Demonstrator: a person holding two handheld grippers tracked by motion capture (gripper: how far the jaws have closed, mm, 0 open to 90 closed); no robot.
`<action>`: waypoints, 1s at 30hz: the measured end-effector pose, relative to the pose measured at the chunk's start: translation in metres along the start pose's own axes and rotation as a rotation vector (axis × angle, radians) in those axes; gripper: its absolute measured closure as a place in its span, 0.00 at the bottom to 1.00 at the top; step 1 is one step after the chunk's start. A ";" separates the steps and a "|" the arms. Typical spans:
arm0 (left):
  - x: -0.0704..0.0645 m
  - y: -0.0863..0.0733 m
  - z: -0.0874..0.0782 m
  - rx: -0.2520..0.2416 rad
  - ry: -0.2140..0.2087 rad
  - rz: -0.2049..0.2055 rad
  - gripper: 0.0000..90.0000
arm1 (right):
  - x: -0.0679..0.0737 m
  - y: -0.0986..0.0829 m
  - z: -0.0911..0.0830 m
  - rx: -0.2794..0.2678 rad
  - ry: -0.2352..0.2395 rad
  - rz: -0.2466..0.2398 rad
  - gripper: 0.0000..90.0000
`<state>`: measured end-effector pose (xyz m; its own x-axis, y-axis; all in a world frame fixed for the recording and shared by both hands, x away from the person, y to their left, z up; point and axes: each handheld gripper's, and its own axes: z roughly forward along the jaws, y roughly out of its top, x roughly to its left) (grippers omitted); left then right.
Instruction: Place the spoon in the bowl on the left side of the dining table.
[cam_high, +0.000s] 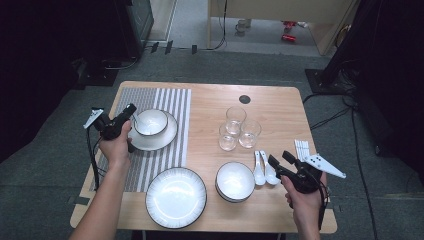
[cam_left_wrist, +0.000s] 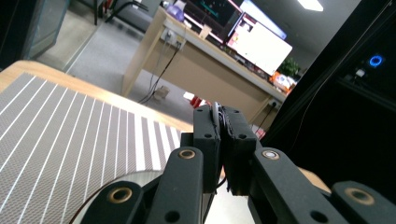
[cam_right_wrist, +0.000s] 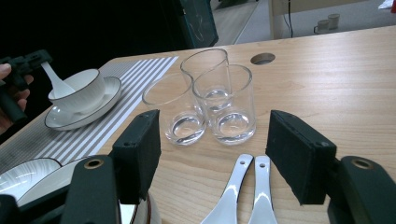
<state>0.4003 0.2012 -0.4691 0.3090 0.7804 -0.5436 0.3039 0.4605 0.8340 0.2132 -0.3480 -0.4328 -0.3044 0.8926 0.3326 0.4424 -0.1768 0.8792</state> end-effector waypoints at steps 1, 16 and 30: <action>0.001 -0.001 -0.001 0.001 0.000 -0.001 0.96 | 0.000 0.000 0.000 0.000 -0.001 0.001 0.40; 0.015 -0.006 -0.005 0.074 0.063 0.021 0.92 | -0.003 -0.002 0.002 0.009 -0.014 0.003 0.40; 0.019 -0.010 -0.002 0.121 0.088 0.065 0.77 | -0.004 -0.003 0.002 0.012 -0.019 0.008 0.40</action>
<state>0.4013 0.2130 -0.4874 0.2530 0.8433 -0.4741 0.3938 0.3579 0.8467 0.2145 -0.3503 -0.4376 -0.2853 0.8987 0.3329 0.4546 -0.1789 0.8726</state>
